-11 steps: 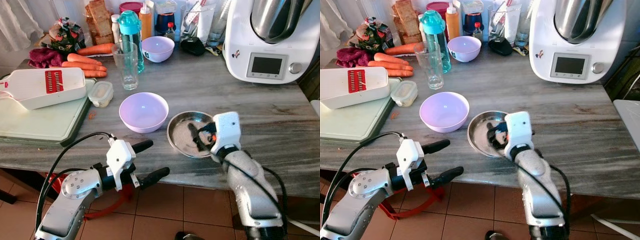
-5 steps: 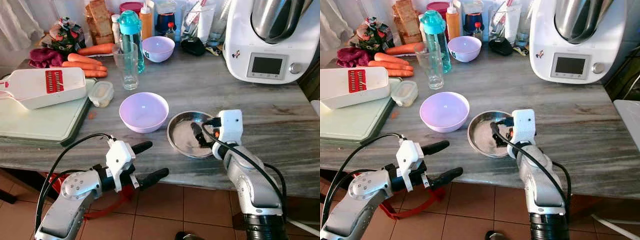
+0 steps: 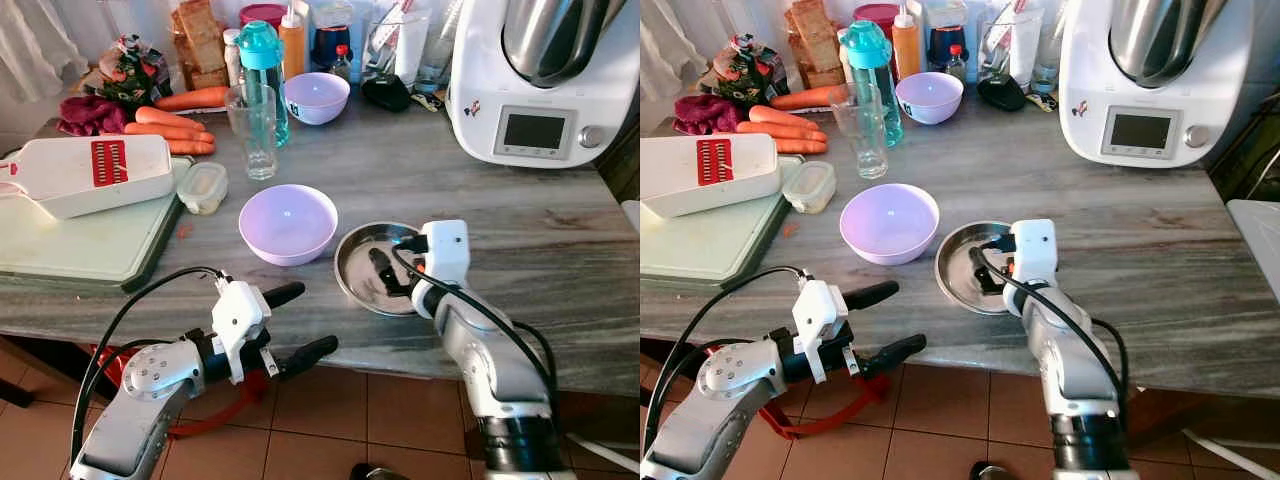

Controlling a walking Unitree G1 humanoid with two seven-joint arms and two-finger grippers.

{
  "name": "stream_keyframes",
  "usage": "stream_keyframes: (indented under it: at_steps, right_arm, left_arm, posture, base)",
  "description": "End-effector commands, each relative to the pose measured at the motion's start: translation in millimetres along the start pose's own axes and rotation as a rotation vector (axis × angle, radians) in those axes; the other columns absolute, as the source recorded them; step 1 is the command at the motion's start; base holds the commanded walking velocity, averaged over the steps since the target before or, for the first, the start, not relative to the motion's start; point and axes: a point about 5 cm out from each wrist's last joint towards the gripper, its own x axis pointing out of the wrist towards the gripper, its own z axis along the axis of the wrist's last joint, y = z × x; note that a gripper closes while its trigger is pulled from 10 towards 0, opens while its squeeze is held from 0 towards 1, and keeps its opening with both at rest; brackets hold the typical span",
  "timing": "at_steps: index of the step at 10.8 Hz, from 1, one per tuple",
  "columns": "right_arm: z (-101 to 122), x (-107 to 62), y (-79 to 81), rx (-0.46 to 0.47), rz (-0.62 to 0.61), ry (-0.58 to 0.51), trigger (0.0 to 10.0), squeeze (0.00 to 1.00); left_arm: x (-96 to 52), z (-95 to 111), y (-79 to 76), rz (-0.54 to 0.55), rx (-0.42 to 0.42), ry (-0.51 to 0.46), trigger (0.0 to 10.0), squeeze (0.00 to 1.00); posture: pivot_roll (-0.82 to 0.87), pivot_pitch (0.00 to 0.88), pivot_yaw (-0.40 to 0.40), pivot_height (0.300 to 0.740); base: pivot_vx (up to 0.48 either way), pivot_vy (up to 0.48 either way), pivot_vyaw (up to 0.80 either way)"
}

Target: Setting the table

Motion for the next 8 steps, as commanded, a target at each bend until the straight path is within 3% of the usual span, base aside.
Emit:
stream_keyframes:
  at_steps: [1, 8]
  right_arm:
    - [2.6, 4.2, 5.1, 0.002, 0.020, -0.005, 10.0, 1.00]
    - [3.1, 19.8, 27.5, 0.023, 0.099, -0.005, 10.0, 1.00]
  left_arm:
    - [0.1, -1.9, -2.2, 0.003, 0.003, 0.012, 10.0, 0.00]
    - [-0.3, -2.0, -5.2, 0.004, -0.004, 0.011, 10.0, 0.00]
  posture:
    - [-0.02, 0.131, -0.005, 0.740]
    - [-0.01, 0.139, -0.008, 0.740]
  base:
    - [0.000, 0.000, 0.00]
    - [0.000, 0.000, 0.00]
